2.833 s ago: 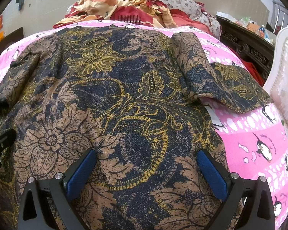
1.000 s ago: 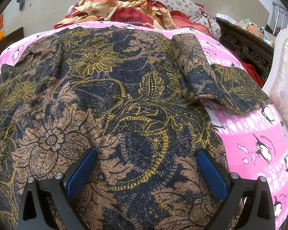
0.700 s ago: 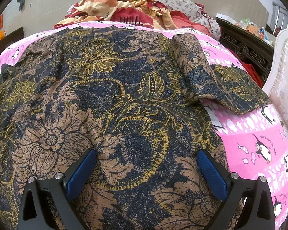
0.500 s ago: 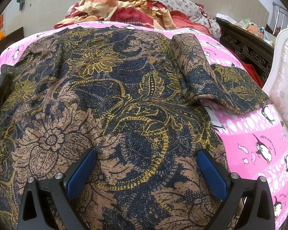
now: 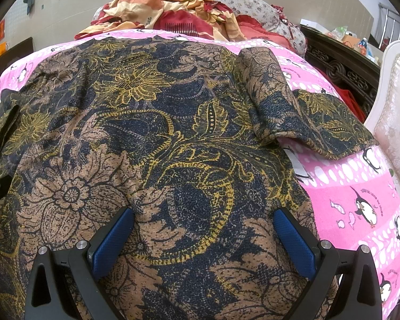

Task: Fold small clothes
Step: 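Grasp the other sleeve with the right tool and fold it across the body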

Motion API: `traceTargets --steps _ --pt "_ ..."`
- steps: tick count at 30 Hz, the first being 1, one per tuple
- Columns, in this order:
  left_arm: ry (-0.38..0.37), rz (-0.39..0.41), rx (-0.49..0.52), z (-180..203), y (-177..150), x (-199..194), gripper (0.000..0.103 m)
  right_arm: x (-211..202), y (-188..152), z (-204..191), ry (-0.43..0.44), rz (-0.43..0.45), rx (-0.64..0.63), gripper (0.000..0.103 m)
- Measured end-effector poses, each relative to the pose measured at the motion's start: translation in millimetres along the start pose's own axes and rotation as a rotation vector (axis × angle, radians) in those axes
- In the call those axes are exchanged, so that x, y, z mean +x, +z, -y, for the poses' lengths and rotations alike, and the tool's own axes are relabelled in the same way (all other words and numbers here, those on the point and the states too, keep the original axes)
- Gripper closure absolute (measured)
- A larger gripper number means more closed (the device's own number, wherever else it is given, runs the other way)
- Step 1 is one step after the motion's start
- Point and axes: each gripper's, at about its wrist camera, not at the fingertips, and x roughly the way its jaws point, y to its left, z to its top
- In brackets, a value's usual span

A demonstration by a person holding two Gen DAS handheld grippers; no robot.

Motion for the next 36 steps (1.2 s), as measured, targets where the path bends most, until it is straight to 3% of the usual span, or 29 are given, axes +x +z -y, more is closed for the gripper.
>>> traceTargets --steps 17,19,20,22,24,25,28,30,33,36 --pt "-0.053 0.016 -0.048 -20.5 -5.8 -14.6 0.025 0.0 5.0 -0.4 0.000 -0.038 -0.004 0.000" --pt "-0.041 0.038 -0.076 -38.6 -12.2 -23.8 0.025 -6.0 24.1 3.1 0.009 -0.094 0.010 0.007" --pt "-0.028 0.041 -0.107 -49.3 -16.1 -26.2 0.025 -12.0 31.5 2.5 0.023 -0.079 0.015 0.014" --pt "-0.041 0.012 -0.207 -72.9 -22.9 -23.6 0.025 -33.9 55.8 -6.4 0.106 0.008 0.017 0.014" --pt "-0.084 0.046 -0.252 -81.7 -26.2 -28.2 0.025 -49.6 81.0 -30.3 0.265 0.076 -0.011 0.013" --pt "-0.080 0.056 -0.252 -81.1 -28.2 -28.2 0.025 -51.6 92.3 -49.0 0.420 0.088 -0.030 0.013" --pt "-0.035 0.071 -0.235 -72.7 -29.8 -27.2 0.025 -34.8 104.5 -106.2 0.756 0.046 -0.106 0.019" --pt "-0.035 0.081 -0.247 -73.1 -29.9 -26.9 0.025 -21.6 102.1 -133.6 0.816 0.036 -0.134 0.039" --pt "-0.077 0.098 -0.287 -80.6 -31.7 -27.7 0.025 16.7 99.2 -164.3 0.870 -0.052 -0.121 0.051" --pt "-0.090 0.109 -0.306 -83.6 -33.3 -28.8 0.025 32.7 91.4 -172.1 0.928 -0.074 -0.111 0.055"
